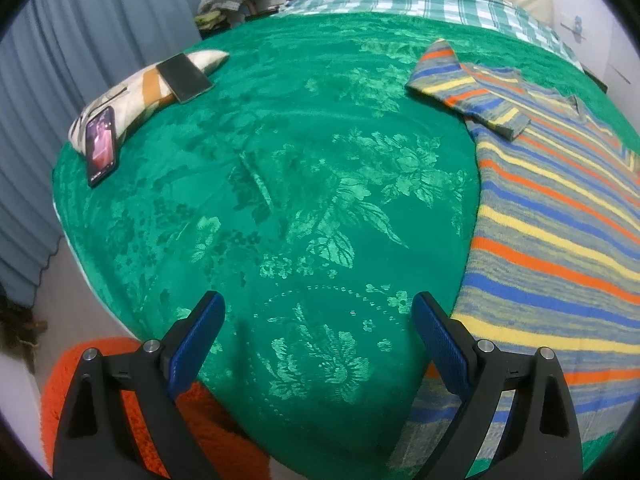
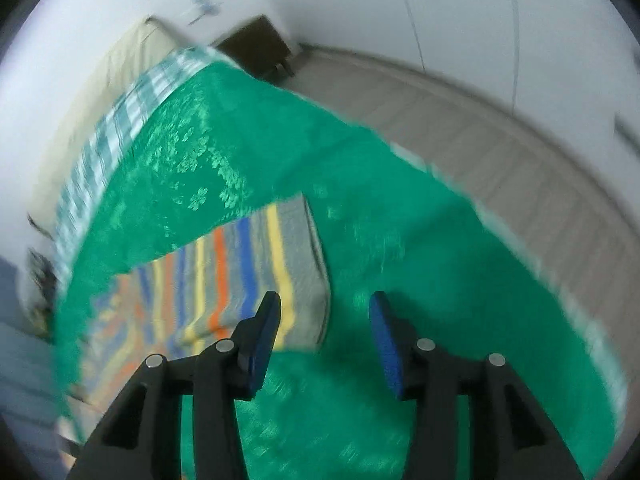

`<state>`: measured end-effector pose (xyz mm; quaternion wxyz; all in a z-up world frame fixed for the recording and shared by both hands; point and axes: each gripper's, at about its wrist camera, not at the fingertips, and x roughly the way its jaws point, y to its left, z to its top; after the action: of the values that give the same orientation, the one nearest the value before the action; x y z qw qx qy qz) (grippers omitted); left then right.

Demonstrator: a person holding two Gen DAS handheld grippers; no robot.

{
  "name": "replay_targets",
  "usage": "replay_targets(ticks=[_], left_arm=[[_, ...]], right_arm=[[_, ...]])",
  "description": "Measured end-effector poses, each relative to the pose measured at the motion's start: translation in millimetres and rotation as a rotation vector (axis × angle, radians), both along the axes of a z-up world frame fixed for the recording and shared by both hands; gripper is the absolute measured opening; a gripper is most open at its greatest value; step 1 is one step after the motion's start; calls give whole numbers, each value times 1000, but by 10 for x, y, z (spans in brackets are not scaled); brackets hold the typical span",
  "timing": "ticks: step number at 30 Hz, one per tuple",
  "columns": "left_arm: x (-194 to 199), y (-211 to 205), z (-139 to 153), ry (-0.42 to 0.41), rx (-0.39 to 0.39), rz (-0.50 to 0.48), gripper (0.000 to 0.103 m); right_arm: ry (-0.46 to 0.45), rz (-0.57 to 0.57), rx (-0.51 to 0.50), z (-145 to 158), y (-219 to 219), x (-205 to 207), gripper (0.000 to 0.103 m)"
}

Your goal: Fold small clothes

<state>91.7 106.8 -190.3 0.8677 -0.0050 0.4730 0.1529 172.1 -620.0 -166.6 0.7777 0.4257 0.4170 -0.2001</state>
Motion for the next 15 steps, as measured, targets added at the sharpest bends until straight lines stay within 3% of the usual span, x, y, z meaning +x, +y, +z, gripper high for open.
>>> replay_targets(ticks=[3,6,7,8,11,15], left_arm=[[-7,-37,0,-2,12,-10,95],[-7,-68,-15,4,27,-21,95],[-11,-71,-18,7,30,-22,95],[-19,-67,-17,8,32,-22,95],[-38,-27,9,0,24,-15,95],[-49,-38,106,15,28,-30,94]], right_arm=[[-46,-43,134,-159,98,-18,46],[-108,-92,189,-312,118,75,41],[-99,-91,191,-357,118,107,11],[-51,-102,131,-348,120,107,1],[7,-106,2,-320,146,65,0],[56,-26,-148,-219,252,50,0]])
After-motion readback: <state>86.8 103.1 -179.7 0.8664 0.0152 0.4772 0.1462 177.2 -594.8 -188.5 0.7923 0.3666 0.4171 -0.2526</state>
